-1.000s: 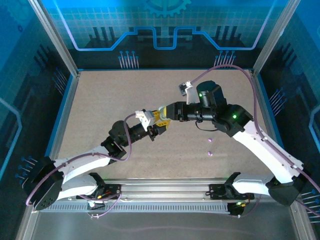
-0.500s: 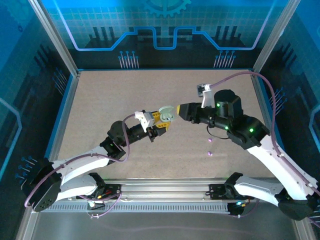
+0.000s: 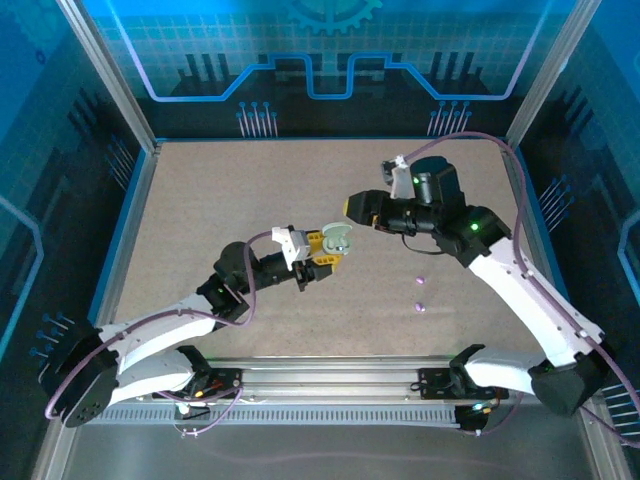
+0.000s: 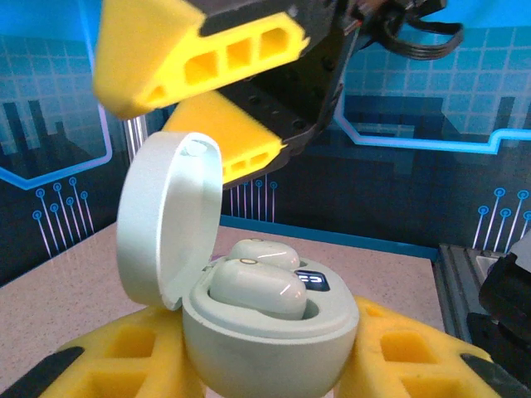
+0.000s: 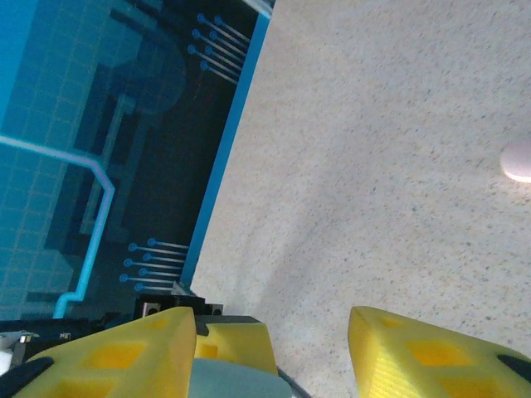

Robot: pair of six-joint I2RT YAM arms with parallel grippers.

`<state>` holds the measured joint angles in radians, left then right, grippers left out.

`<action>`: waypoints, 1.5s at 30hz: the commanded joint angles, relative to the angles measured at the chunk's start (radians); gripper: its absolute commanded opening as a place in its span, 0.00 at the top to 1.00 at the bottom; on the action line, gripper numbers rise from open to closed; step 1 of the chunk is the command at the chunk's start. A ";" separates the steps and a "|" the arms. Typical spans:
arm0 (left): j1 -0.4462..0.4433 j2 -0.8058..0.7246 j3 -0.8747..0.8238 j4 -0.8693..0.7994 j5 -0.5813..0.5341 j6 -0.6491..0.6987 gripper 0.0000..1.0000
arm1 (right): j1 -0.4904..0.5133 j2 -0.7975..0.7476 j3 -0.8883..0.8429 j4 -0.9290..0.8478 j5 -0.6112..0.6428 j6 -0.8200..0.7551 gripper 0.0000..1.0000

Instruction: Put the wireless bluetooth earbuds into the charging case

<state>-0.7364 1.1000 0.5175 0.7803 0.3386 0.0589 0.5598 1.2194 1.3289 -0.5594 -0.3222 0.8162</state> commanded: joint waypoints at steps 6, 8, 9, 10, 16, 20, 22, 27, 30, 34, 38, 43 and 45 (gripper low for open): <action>-0.011 -0.025 0.042 -0.001 0.029 0.008 0.74 | -0.008 0.025 0.054 -0.058 -0.080 -0.015 0.46; -0.011 -0.025 0.044 0.002 0.029 0.006 0.74 | -0.008 0.027 0.052 -0.063 -0.081 -0.019 0.46; -0.012 -0.023 0.044 0.003 0.027 0.005 0.74 | -0.008 0.029 0.051 -0.065 -0.085 -0.020 0.46; -0.013 -0.024 0.043 0.005 0.026 0.004 0.74 | -0.008 0.029 0.049 -0.065 -0.087 -0.020 0.46; -0.012 -0.024 0.044 0.018 0.019 -0.004 0.74 | -0.008 0.036 0.036 -0.068 -0.098 -0.024 0.46; -0.013 -0.022 0.046 0.022 0.019 -0.008 0.74 | -0.008 0.041 0.032 -0.082 -0.110 -0.036 0.46; -0.013 -0.020 0.045 0.022 0.014 -0.007 0.74 | -0.008 0.042 0.031 -0.095 -0.113 -0.048 0.47; -0.013 -0.017 0.041 0.031 0.002 -0.011 0.74 | -0.009 0.036 0.027 -0.129 -0.125 -0.078 0.48; -0.012 -0.014 0.041 0.037 -0.005 -0.012 0.74 | -0.008 0.022 0.016 -0.129 -0.123 -0.085 0.49; -0.013 -0.014 0.041 0.036 -0.007 -0.013 0.74 | -0.012 0.012 0.007 -0.125 -0.121 -0.085 0.49; -0.012 -0.013 0.041 0.037 -0.007 -0.013 0.74 | -0.012 0.013 0.004 -0.122 -0.124 -0.082 0.49; -0.013 -0.005 0.042 0.042 -0.007 -0.015 0.74 | -0.012 0.011 0.000 -0.119 -0.129 -0.080 0.49; -0.012 -0.002 0.043 0.043 -0.010 -0.015 0.74 | -0.012 0.010 -0.003 -0.117 -0.130 -0.083 0.49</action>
<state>-0.7418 1.0977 0.5266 0.7757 0.3370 0.0517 0.5552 1.2472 1.3388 -0.6563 -0.4290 0.7509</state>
